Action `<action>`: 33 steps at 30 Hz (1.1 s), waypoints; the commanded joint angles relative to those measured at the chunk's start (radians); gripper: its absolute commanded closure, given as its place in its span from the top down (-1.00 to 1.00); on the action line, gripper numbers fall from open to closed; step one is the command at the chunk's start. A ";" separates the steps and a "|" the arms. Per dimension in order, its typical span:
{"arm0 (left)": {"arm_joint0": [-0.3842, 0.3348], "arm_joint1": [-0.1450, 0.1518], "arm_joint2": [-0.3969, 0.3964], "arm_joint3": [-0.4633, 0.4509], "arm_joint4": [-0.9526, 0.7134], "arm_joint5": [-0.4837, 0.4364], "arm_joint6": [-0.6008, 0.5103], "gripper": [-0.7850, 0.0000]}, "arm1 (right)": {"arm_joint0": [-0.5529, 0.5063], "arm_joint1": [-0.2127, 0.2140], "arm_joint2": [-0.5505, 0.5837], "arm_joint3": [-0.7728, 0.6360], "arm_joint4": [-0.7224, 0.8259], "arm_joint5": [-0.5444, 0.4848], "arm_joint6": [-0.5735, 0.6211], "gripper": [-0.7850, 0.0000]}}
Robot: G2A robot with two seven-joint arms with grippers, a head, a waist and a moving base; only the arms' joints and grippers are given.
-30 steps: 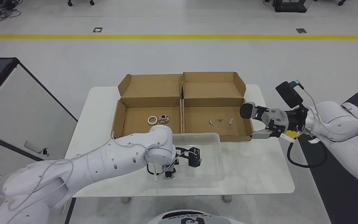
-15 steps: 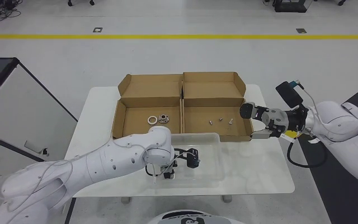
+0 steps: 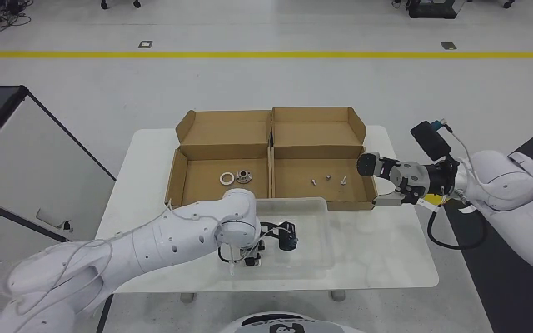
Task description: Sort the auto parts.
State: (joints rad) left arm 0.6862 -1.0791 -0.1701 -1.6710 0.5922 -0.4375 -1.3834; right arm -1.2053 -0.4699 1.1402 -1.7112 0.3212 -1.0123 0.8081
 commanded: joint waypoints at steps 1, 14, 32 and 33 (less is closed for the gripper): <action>0.003 -0.004 0.000 0.007 0.004 -0.003 0.003 -0.55 | 0.000 -0.001 0.000 0.000 -0.001 0.000 0.000 1.00; -0.075 -0.003 0.000 -0.006 -0.079 -0.014 0.015 -1.00 | 0.000 -0.001 0.000 0.000 -0.001 0.000 0.000 1.00; -0.163 0.026 -0.041 -0.103 -0.162 0.049 0.065 -1.00 | 0.000 -0.001 0.000 0.000 -0.001 0.000 0.000 1.00; -0.160 0.034 -0.070 -0.109 -0.184 0.046 0.112 -1.00 | 0.000 -0.001 0.000 0.000 -0.001 0.000 0.000 1.00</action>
State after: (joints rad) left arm 0.5226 -1.0535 -0.2046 -1.7732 0.4318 -0.3909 -1.3422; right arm -1.2053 -0.4699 1.1402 -1.7112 0.3212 -1.0123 0.8081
